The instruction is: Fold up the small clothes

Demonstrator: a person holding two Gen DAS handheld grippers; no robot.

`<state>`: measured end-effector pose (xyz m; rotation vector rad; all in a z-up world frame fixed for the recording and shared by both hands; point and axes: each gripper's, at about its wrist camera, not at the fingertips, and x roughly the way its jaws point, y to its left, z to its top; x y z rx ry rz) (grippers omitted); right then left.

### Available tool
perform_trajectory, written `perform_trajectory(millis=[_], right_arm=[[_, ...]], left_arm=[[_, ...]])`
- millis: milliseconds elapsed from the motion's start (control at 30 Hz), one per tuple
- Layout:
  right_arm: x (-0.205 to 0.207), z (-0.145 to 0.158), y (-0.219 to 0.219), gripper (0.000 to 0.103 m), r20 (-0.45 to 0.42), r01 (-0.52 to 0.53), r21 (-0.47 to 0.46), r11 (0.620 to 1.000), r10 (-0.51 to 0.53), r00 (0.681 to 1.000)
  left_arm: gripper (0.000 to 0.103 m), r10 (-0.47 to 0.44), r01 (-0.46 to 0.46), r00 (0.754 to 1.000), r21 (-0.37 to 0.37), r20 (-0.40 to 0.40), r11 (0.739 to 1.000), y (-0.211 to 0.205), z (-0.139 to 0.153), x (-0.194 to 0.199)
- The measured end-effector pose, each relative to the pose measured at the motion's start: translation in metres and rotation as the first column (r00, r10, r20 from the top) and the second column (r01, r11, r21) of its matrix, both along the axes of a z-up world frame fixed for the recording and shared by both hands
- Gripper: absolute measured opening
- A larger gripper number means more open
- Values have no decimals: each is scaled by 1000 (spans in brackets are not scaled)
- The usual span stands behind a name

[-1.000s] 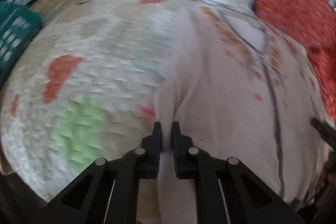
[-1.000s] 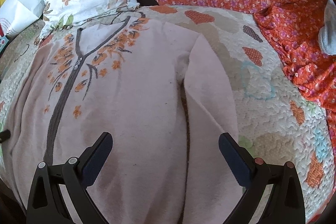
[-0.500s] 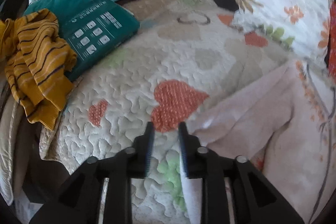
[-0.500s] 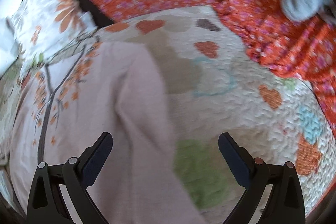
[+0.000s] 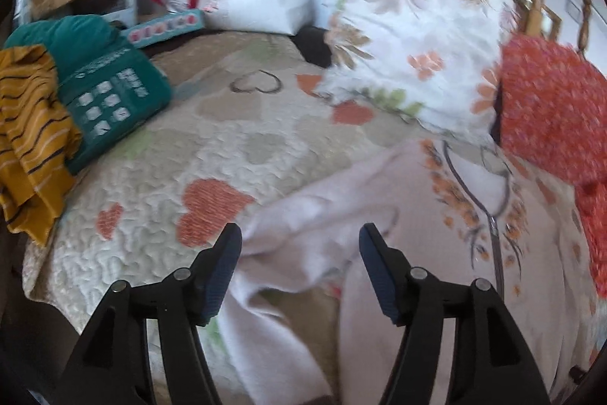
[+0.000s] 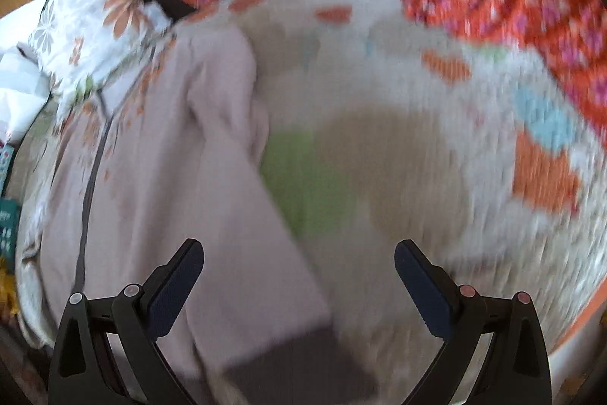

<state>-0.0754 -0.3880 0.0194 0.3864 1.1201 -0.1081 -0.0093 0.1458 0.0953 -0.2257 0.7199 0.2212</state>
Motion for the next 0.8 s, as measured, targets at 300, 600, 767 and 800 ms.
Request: perform_trajectory(millis=[300, 600, 767, 800], right_arm=[[-36, -11, 22, 14, -10, -101, -29, 994, 100, 995], [15, 47, -68, 11, 31, 4, -115, 993, 0, 1000], [63, 73, -146, 11, 41, 146, -241, 960, -140, 989], [71, 73, -159, 11, 38, 168, -251, 953, -163, 986]], left_arm=[[63, -90, 90, 995, 10, -50, 996, -33, -13, 4], [63, -214, 219, 968, 25, -132, 975, -59, -5, -10], [64, -225, 230, 961, 12, -160, 973, -58, 8, -28], [64, -223, 226, 962, 5, -160, 974, -57, 9, -30]])
